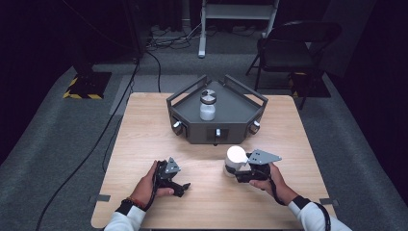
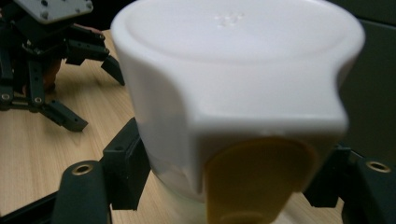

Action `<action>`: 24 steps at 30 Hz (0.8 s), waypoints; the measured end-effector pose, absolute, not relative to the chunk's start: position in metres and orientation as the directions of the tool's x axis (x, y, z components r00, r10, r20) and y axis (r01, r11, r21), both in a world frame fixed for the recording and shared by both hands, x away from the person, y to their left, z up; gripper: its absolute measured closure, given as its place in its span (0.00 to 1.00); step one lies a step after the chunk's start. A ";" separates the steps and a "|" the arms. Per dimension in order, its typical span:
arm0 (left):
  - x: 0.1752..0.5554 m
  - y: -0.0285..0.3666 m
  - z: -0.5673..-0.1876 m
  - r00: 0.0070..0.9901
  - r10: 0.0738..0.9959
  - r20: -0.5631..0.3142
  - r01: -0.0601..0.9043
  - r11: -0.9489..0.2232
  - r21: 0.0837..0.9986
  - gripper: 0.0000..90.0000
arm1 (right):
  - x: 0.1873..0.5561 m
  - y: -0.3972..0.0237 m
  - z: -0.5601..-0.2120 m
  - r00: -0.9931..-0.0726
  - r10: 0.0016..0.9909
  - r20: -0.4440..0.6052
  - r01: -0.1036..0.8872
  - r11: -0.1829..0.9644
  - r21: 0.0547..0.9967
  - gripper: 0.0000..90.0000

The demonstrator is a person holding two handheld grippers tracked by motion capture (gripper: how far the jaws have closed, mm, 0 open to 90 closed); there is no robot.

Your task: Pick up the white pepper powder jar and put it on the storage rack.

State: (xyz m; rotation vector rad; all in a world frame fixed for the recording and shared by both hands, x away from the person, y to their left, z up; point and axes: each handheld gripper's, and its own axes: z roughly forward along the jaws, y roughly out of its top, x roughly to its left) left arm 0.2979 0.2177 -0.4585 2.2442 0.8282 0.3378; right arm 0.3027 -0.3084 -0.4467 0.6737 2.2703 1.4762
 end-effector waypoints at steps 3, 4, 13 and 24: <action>0.298 0.218 -0.458 0.760 0.650 -0.001 0.464 -0.543 0.700 0.00 | 0.301 -0.311 -0.444 -0.817 0.575 -0.043 0.189 0.336 0.923 0.33; 0.298 0.218 -0.459 0.760 0.649 0.000 0.464 -0.543 0.700 0.00 | 0.300 -0.312 -0.442 -0.812 0.581 -0.045 0.188 0.334 0.924 0.33; 0.298 0.218 -0.459 0.760 0.650 -0.001 0.464 -0.542 0.700 0.00 | 0.294 -0.314 -0.427 -0.764 0.641 -0.072 0.171 0.309 0.936 0.33; 0.298 0.218 -0.459 0.760 0.650 -0.002 0.464 -0.542 0.701 0.00 | 0.287 -0.317 -0.396 -0.701 0.706 -0.100 0.134 0.268 0.954 0.33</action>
